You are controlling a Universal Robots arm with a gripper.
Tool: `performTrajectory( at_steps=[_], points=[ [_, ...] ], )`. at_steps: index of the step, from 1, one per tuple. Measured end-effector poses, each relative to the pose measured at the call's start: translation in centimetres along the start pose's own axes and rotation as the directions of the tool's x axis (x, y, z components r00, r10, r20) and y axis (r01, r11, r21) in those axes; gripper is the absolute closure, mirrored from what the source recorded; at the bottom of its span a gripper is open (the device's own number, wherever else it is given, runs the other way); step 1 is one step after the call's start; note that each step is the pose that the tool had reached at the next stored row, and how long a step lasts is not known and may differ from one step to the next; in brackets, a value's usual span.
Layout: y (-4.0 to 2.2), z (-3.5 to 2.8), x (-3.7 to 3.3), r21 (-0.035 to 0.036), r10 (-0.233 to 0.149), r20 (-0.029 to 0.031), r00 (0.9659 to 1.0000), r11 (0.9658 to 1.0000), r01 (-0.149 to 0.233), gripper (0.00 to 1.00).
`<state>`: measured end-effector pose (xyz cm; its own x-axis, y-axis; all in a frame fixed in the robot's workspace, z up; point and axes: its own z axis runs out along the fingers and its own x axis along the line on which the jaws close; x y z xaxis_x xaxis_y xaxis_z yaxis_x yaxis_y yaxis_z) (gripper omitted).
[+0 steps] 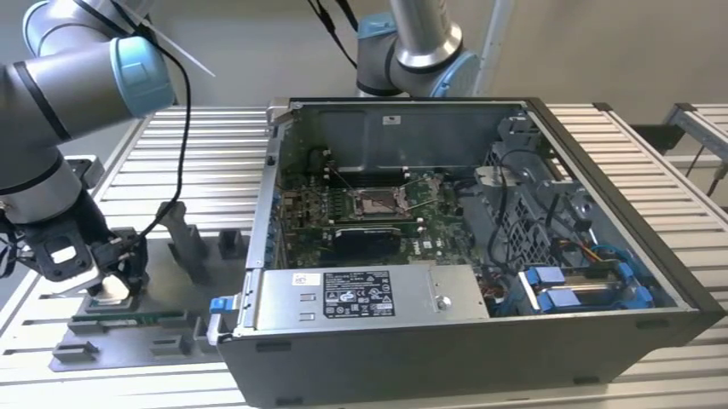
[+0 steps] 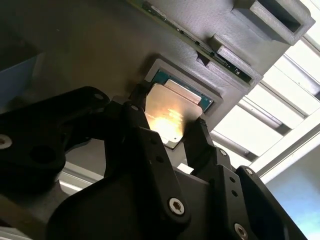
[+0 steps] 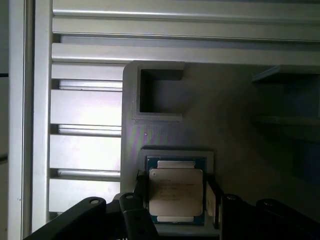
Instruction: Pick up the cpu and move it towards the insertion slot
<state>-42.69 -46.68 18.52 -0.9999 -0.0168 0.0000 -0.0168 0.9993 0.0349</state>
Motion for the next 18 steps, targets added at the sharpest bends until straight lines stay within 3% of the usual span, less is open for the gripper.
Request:
performTrajectory(
  at_steps=[18],
  points=[
    [0.09, -2.75, 0.01, 0.0002, 0.0, -0.0003, 1.0, 1.0, 0.0, 1.0]
  ],
)
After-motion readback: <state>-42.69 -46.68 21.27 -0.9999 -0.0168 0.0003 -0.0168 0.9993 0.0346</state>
